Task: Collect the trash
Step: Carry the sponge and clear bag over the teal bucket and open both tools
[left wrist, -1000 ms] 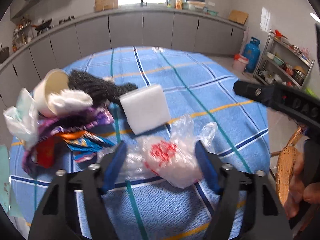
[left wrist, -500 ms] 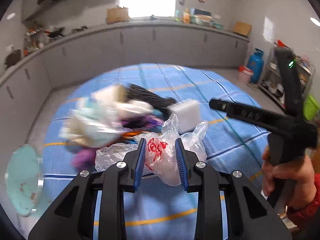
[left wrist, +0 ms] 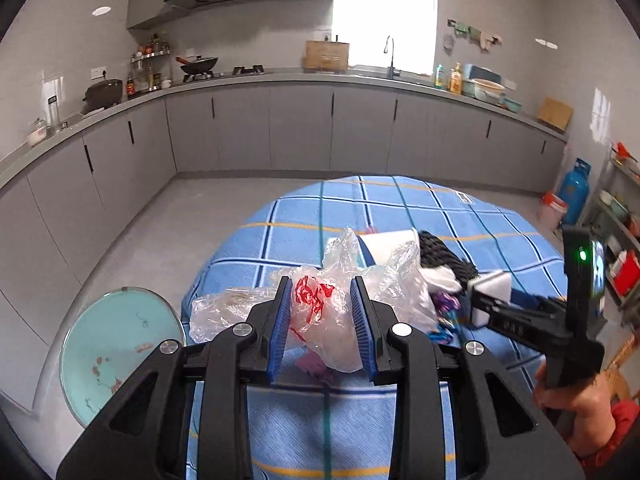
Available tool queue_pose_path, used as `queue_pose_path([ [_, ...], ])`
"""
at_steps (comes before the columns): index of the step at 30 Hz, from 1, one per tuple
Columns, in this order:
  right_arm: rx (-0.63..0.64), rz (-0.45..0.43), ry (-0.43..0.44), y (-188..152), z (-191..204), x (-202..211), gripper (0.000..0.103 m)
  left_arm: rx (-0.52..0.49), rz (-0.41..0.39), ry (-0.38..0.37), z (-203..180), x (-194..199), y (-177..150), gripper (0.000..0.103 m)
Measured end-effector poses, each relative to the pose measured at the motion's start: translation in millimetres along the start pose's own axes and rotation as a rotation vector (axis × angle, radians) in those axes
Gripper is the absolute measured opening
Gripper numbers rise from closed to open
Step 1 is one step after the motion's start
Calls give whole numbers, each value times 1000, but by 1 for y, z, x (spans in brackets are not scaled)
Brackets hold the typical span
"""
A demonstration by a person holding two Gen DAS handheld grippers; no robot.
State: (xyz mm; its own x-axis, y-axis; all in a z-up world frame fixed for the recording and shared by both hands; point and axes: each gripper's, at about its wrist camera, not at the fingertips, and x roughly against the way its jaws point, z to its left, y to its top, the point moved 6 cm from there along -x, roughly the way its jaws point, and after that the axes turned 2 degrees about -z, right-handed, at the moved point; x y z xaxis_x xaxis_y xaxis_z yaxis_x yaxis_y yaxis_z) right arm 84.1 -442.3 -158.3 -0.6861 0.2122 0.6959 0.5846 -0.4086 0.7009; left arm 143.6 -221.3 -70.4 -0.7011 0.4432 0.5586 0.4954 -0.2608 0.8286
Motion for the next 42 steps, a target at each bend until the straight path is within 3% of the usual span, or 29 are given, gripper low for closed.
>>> queue_pose_path([
  [8, -5, -86, 15, 9, 8, 45, 56, 32, 5, 44, 18, -5, 0, 30],
  [14, 20, -151, 140, 15, 55, 89, 56, 62, 6, 111, 44, 12, -9, 30],
  [19, 69, -160, 229, 16, 105, 99, 56, 100, 2, 189, 82, 32, -15, 30],
  [31, 231, -121, 410, -3, 244, 91, 56, 214, 5, 362, 186, 69, -40, 30],
  [42, 313, -61, 461, -20, 327, 53, 57, 278, 66, 450, 249, 55, -64, 30],
])
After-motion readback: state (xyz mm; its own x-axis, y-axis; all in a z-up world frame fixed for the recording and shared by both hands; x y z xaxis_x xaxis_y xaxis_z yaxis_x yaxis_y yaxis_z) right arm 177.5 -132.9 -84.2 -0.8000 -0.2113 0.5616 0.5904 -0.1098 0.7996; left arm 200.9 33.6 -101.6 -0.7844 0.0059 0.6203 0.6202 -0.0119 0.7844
